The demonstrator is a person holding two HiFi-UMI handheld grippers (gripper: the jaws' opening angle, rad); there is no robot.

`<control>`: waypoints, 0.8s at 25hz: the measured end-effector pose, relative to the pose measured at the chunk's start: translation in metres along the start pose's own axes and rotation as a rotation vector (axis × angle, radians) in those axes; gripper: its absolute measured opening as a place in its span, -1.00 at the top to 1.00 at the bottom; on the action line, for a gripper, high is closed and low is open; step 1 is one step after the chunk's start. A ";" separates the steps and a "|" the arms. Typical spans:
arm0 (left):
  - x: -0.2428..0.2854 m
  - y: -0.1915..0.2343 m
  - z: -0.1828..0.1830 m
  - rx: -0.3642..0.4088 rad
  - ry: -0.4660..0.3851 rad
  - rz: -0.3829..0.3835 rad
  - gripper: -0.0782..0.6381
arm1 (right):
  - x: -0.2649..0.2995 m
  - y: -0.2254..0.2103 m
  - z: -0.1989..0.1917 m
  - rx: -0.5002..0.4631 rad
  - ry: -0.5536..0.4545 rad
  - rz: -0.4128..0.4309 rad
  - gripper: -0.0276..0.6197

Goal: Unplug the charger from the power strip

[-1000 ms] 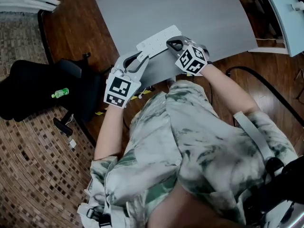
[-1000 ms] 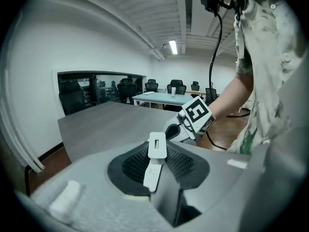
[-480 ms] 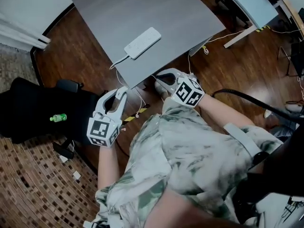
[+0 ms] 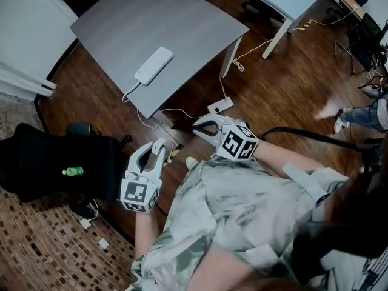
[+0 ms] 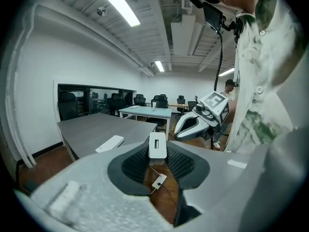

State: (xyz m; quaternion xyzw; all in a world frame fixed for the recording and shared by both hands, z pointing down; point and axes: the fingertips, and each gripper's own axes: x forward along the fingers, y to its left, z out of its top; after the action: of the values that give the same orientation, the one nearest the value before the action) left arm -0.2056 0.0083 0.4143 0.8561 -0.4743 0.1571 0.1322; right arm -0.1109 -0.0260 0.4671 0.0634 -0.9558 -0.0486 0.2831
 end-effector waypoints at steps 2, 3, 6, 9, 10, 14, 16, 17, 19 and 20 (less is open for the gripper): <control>0.003 -0.025 0.002 0.008 -0.002 -0.004 0.48 | -0.021 0.006 -0.010 0.003 -0.009 -0.007 0.90; 0.005 -0.037 0.003 0.017 -0.003 -0.004 0.48 | -0.032 0.010 -0.015 0.003 -0.014 -0.010 0.90; 0.014 -0.075 0.008 0.031 -0.009 0.011 0.48 | -0.069 0.023 -0.036 -0.001 -0.027 -0.006 0.90; 0.022 -0.125 0.018 0.032 -0.019 0.039 0.48 | -0.116 0.039 -0.058 -0.006 -0.041 0.009 0.90; 0.024 -0.144 0.020 0.034 -0.022 0.044 0.48 | -0.131 0.045 -0.066 -0.007 -0.047 0.014 0.90; 0.023 -0.206 0.019 -0.001 -0.011 0.078 0.48 | -0.180 0.068 -0.093 -0.013 -0.063 0.042 0.90; 0.017 -0.229 0.014 -0.017 0.014 0.089 0.48 | -0.197 0.079 -0.100 -0.007 -0.072 0.053 0.90; 0.012 -0.239 0.011 -0.018 0.027 0.091 0.48 | -0.204 0.085 -0.102 -0.005 -0.079 0.056 0.90; 0.003 -0.252 0.007 -0.019 0.042 0.093 0.48 | -0.215 0.096 -0.102 -0.008 -0.093 0.060 0.90; -0.001 -0.257 0.005 -0.020 0.042 0.094 0.48 | -0.220 0.101 -0.103 -0.010 -0.100 0.060 0.90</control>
State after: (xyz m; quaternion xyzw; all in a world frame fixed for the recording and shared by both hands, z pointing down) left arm 0.0141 0.1394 0.3895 0.8281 -0.5126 0.1762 0.1431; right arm 0.1192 0.1003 0.4484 0.0310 -0.9699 -0.0480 0.2366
